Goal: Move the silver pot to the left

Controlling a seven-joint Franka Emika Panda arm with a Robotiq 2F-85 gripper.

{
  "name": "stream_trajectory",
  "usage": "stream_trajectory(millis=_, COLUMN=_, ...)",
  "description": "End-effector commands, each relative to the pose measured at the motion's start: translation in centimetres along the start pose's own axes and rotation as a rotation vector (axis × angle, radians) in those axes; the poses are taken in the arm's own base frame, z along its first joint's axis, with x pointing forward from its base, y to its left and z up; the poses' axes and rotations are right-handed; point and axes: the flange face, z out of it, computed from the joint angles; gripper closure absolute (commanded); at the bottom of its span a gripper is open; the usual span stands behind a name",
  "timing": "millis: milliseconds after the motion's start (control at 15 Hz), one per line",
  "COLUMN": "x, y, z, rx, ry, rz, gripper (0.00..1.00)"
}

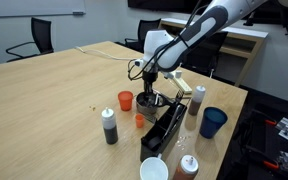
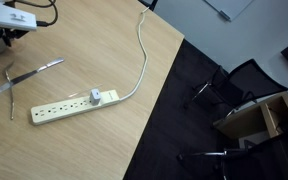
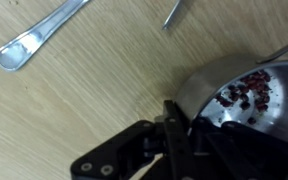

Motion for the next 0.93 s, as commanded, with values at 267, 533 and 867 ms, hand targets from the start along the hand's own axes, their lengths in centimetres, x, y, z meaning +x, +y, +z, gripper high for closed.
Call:
stream_trajectory(millis=267, x=0.5, y=0.6, z=-0.8, rx=0.03, ry=0.028, rz=0.003, gripper=0.38)
stream_trajectory(millis=533, x=0.6, y=0.5, z=-0.4, rx=0.007, ry=0.024, rz=0.005, gripper=0.38)
stream_trajectory(millis=867, x=0.6, y=0.5, z=-0.4, rx=0.008, ry=0.024, rz=0.005, gripper=0.13)
